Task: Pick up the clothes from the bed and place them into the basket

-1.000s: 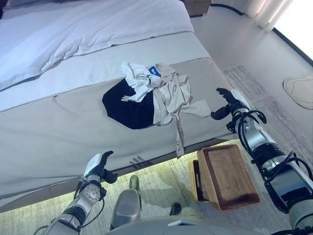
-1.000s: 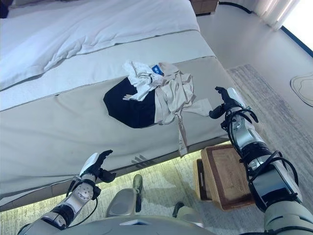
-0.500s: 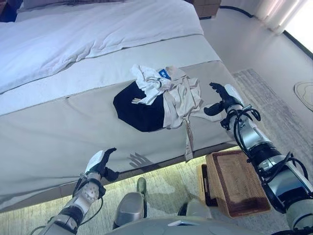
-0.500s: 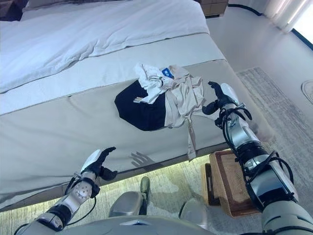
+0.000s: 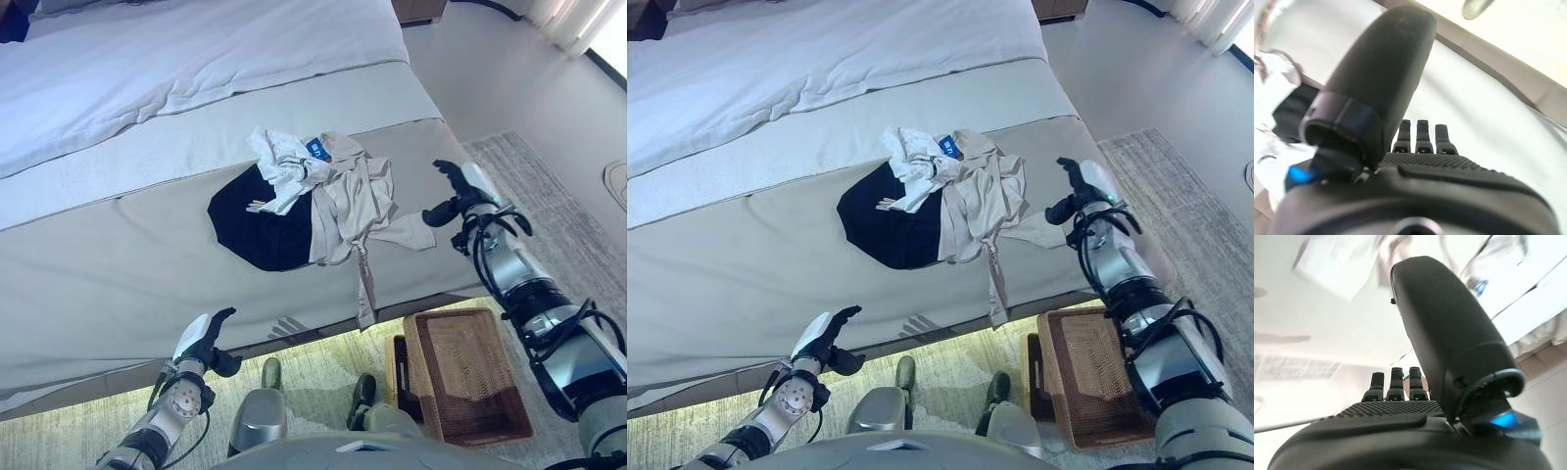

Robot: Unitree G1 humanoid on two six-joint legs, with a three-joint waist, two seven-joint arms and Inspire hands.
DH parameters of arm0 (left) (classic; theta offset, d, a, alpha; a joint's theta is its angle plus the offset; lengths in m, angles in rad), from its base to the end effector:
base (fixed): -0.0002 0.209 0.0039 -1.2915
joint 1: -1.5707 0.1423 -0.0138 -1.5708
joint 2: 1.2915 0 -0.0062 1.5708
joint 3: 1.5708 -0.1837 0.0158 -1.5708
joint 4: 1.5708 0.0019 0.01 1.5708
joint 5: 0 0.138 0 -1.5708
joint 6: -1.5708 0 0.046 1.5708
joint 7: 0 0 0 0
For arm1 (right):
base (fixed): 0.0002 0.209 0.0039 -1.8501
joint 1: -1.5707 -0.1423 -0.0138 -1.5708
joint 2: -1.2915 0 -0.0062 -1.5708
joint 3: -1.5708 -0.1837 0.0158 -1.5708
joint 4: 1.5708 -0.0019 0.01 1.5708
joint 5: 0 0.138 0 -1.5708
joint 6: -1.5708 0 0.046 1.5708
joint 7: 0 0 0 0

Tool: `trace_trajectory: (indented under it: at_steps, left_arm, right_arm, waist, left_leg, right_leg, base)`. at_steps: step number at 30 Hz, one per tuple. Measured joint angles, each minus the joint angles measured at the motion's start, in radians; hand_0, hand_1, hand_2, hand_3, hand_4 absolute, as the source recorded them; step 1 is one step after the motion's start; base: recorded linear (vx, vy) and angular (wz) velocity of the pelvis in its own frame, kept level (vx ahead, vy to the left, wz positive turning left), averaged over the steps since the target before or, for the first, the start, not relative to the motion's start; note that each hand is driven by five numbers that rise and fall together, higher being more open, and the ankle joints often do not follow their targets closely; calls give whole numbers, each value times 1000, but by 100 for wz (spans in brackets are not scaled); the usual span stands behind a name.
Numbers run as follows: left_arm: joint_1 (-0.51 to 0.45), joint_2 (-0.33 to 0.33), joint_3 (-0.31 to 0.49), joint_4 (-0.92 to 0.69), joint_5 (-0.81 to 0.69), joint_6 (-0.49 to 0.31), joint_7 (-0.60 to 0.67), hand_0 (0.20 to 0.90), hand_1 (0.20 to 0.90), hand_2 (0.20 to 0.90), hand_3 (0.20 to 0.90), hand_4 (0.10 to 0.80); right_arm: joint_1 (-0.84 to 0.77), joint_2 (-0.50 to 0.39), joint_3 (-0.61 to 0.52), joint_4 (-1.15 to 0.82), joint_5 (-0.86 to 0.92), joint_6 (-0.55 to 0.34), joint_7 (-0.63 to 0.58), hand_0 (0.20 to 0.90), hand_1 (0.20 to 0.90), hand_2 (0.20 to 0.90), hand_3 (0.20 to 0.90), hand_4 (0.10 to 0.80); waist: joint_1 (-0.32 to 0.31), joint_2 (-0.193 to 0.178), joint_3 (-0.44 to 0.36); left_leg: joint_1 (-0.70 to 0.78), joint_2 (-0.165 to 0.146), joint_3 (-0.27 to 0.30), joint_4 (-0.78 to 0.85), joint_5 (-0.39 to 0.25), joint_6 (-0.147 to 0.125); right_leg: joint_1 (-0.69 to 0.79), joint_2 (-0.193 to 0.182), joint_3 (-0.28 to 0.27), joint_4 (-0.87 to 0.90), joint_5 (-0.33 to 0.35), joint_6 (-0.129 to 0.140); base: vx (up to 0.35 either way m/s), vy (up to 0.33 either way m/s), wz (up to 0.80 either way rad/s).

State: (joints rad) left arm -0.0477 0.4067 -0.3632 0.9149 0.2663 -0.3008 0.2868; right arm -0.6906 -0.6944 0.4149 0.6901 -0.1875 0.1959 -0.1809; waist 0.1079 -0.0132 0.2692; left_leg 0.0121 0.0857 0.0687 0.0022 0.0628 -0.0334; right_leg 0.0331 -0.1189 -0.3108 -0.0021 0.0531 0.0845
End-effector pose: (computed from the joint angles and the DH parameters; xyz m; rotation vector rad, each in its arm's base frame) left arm 0.1403 0.2299 -0.0749 0.8064 0.5067 -0.1170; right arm 0.3122 -0.2604 0.1147 -1.0676 0.1734 -0.2127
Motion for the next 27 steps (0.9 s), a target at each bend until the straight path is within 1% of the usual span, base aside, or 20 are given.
trace_trajectory:
  at_steps: [1,3,4,5,7,8,11,12,14,15,16,17,18,19,21,22,24,26,27]
  left_arm:
    - [-11,1,0,0,-1,-14,0,900,900,900,900,800]
    - [-38,5,-13,-1,-6,-34,3,900,900,900,900,800]
    - [-64,6,-30,-2,-15,-39,3,900,900,900,900,800]
    - [-86,4,-41,-6,-23,-53,4,900,900,900,900,800]
    - [-112,5,-75,-40,-32,-76,21,900,900,900,900,800]
    - [-118,5,-91,-48,-31,-85,38,900,900,900,900,800]
    - [-127,15,-128,-57,-29,-95,99,900,900,900,900,800]
    - [-126,16,-134,-57,-29,-94,115,900,900,900,900,800]
    - [-119,21,-142,-58,-31,-93,146,900,900,900,900,800]
    - [-114,22,-142,-58,-32,-92,160,900,900,900,900,800]
    - [-115,22,-142,-62,-32,-92,167,900,900,900,900,800]
    - [-115,23,-142,-63,-33,-92,170,900,900,900,900,800]
    - [-110,24,-142,-67,-34,-92,181,900,900,900,900,800]
    - [-100,28,-142,-80,-47,-93,193,900,900,900,900,800]
    - [-91,32,-141,-96,-53,-95,207,900,900,900,900,800]
    - [-75,44,-142,-129,-62,-99,211,900,900,900,900,800]
    - [-52,61,-138,-187,-86,-126,239,900,900,900,900,800]
    - [-42,74,-130,-237,-104,-153,256,900,900,900,900,800]
    - [-42,74,-127,-243,-111,-163,264,900,900,900,900,800]
  right_arm:
    - [-24,-6,0,23,0,4,0,900,900,900,900,800]
    - [-97,-12,8,81,0,10,-2,900,900,900,900,800]
    - [-148,-20,33,118,0,14,-1,900,900,900,900,800]
    - [-194,-26,42,144,0,14,-1,900,900,900,900,800]
    - [-286,-46,82,194,1,14,-1,900,900,900,900,800]
    - [-320,-49,95,215,1,13,-1,900,900,900,900,800]
    - [-407,-50,149,255,9,5,0,900,900,900,900,800]
    - [-420,-50,150,257,13,4,2,900,900,900,900,800]
    - [-438,-50,151,263,31,2,10,900,900,900,900,800]
    - [-449,-49,154,282,32,-1,15,900,900,900,900,800]
    - [-460,-49,154,299,35,-1,18,900,900,900,900,800]
    - [-463,-49,154,305,41,-1,18,900,900,900,900,800]
    - [-465,-49,155,316,50,0,26,900,900,900,900,800]
    - [-466,-49,163,326,49,0,35,900,900,900,900,800]
    - [-469,-49,179,327,48,2,37,900,900,900,900,800]
    - [-475,-49,193,328,48,3,37,900,900,900,900,800]
    - [-499,-49,193,328,47,8,37,900,900,900,900,800]
    - [-521,-49,193,329,45,21,37,900,900,900,900,800]
    - [-526,-49,193,329,45,25,37,900,900,900,900,800]
  waist:
    - [1,1,0]
    - [7,7,4]
    - [13,17,13]
    - [21,26,23]
    - [37,57,68]
    - [46,65,86]
    - [71,75,145]
    - [82,79,162]
    - [92,82,194]
    - [100,86,221]
    - [108,88,244]
    - [112,89,251]
    - [122,94,258]
    - [135,95,260]
    - [145,104,280]
    - [149,105,282]
    - [154,107,284]
    - [163,109,287]
    - [162,110,287]
  left_leg:
    - [-16,-2,-5,16,-5,-8]
    - [-64,-7,-17,58,-10,-15]
    - [-98,-9,-23,92,-18,-26]
    - [-130,-15,-27,123,-21,-27]
    - [-169,-27,-38,173,-39,-23]
    - [-192,-34,-45,202,-51,-24]
    - [-280,-54,-51,308,-91,-10]
    - [-313,-59,-54,341,-101,-6]
    - [-378,-69,-66,407,-117,-3]
    - [-404,-81,-71,444,-138,-4]
    - [-420,-88,-70,476,-149,1]
    - [-431,-89,-71,490,-152,5]
    - [-466,-92,-73,527,-161,9]
    - [-500,-104,-74,565,-169,16]
    - [-516,-112,-77,609,-183,16]
    - [-535,-115,-76,642,-200,22]
    - [-583,-126,-78,711,-224,27]
    - [-626,-130,-81,777,-251,30]
    - [-638,-134,-84,796,-256,31]
  right_leg:
    - [-10,-2,-2,8,-7,-10]
    - [-48,-9,-7,41,-12,-15]
    - [-77,-17,-9,73,-23,-20]
    - [-112,-31,-9,116,-37,-21]
    - [-162,-59,-13,210,-76,-31]
    - [-192,-76,-13,262,-101,-35]
    - [-295,-124,-4,407,-162,-45]
    - [-324,-133,-3,438,-173,-44]
    - [-382,-156,-2,511,-189,-52]
    - [-404,-175,-1,557,-213,-49]
    - [-424,-190,3,596,-228,-52]
    - [-434,-194,5,610,-233,-54]
    - [-462,-208,6,644,-245,-55]
    - [-494,-222,9,688,-254,-56]
    - [-506,-240,14,736,-274,-56]
    - [-525,-252,21,769,-289,-57]
    - [-571,-272,34,837,-320,-57]
    - [-609,-281,43,899,-348,-65]
    - [-619,-287,45,919,-359,-64]
  base:
    - [-145,-8,18]
    - [-181,6,13]
    - [-146,26,14]
    - [-111,33,14]
    - [-80,46,21]
    - [-80,69,23]
    - [-94,89,15]
    - [-67,69,14]
    - [10,37,22]
    - [31,37,26]
    - [-27,50,17]
    - [-28,57,12]
    - [-29,58,15]
    - [-33,57,20]
    - [-17,27,15]
    - [-9,12,12]
    - [-10,3,14]
    - [3,2,7]
    - [19,-1,13]
